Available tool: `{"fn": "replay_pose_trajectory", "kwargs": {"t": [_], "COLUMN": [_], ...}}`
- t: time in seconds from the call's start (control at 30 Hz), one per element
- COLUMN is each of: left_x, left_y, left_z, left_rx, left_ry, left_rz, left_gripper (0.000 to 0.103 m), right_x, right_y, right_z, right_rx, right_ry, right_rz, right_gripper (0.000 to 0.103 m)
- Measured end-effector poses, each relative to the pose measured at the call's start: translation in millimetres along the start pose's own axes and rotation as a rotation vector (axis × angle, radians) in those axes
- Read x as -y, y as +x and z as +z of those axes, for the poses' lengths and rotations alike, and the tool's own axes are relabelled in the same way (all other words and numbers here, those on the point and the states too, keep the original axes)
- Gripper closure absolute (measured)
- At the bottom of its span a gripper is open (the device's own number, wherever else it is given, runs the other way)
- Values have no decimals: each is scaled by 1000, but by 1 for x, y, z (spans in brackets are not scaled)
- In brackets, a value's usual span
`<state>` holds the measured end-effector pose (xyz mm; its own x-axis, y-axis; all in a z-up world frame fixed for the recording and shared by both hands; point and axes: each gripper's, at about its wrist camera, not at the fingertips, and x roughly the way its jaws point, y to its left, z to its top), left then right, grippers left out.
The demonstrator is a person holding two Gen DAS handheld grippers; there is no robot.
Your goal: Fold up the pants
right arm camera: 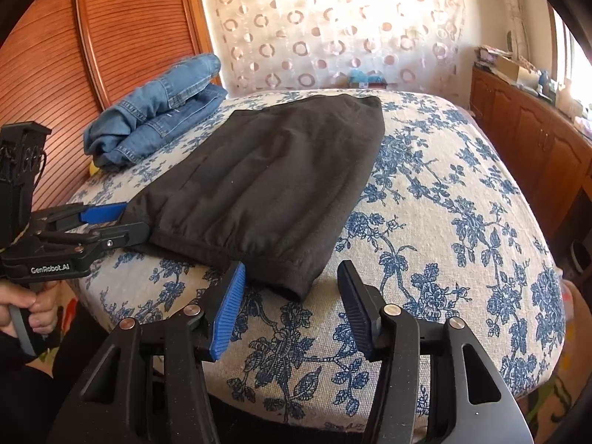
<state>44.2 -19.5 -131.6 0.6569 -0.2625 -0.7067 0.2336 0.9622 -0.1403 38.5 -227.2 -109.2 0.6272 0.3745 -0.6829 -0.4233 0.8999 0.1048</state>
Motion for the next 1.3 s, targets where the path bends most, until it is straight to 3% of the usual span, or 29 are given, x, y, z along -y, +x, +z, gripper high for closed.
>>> {"fn": "replay_pose_trajectory", "kwargs": {"t": [0.03,0.1,0.17,0.3,0.53,0.73,1.07,1.3], "left_x": [1,4,8,7,13,6,-15,-32], "left_y": [-1,-1,-2,-7,-28,-35,1,40], "left_z": [0,-1,-2,-2,15,54,123,154], "left_rx": [-1,-4,-7,-1,61,115,118,86], "left_ry": [1,6,13,5,13,8,-10,-22], "left_rz": [-3,-19,-23,-51,-80,-95,-94,-67], "left_gripper": [60,76,82,97,100,100,100,100], "right_x": [0,-1,-2,0,3,4,29,47], "right_y": [0,-1,-1,-1,-17,-25,8,43], "right_z": [0,-1,-2,-1,17,56,119,152], "right_rx": [1,-1,-7,-7,33,95,84,62], "right_ry": [1,0,-5,-1,3,-30,-31,-53], "right_rz": [3,10,25,40,80,81,83,95], "right_gripper": [61,69,81,94,98,98,99,99]}}
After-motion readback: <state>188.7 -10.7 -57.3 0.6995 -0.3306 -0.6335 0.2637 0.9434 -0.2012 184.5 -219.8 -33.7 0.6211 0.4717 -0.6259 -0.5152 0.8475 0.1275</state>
